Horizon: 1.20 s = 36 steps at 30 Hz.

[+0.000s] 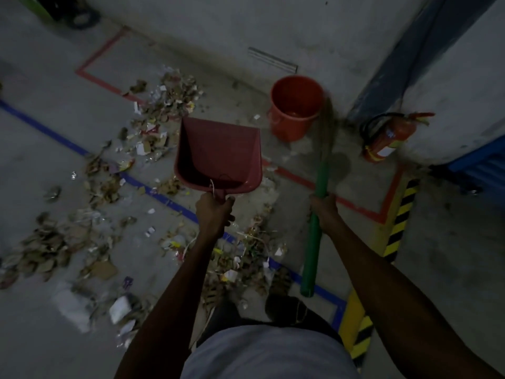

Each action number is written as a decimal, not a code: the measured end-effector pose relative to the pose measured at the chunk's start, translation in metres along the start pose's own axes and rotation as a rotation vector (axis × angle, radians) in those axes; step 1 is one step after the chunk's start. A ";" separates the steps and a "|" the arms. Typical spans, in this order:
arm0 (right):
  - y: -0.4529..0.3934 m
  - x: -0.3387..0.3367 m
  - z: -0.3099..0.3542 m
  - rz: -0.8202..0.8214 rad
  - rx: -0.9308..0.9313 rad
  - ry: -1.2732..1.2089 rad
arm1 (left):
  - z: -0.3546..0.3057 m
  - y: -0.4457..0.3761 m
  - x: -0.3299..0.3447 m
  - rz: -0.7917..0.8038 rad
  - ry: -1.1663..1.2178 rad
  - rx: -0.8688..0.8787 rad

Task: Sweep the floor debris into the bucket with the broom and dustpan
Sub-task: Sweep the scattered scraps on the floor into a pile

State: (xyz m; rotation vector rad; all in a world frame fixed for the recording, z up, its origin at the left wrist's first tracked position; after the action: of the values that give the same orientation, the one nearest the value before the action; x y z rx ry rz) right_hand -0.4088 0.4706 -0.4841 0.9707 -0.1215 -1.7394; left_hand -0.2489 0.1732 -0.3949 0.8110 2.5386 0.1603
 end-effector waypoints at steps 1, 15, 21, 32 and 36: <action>0.010 0.005 -0.009 -0.003 0.017 -0.008 | 0.009 -0.003 -0.007 0.015 -0.001 -0.008; 0.021 0.035 -0.164 -0.103 0.233 -0.019 | 0.078 -0.024 -0.023 0.164 -0.067 0.050; -0.020 0.055 -0.250 -0.079 0.264 0.075 | 0.137 -0.021 0.039 0.213 -0.127 0.056; -0.016 0.134 -0.380 0.349 0.127 0.279 | 0.284 0.016 0.109 0.154 -0.137 -0.071; -0.001 0.133 -0.354 0.455 -0.083 0.241 | 0.310 0.009 0.105 0.061 -0.230 -0.011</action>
State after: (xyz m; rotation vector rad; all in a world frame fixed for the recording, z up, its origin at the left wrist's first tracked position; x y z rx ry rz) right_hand -0.1883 0.4898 -0.7911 0.9945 -0.1034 -1.1954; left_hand -0.1747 0.2317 -0.7087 0.8521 2.2979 0.0943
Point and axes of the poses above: each hand's wrist, its own y-axis away from the middle knuckle, its own x-axis out of the palm, z = x × y, the point moved 7 cm from there along -y, towards the middle knuckle, and after that the axes turned 15 degrees about -z, right-handed, at the moved point
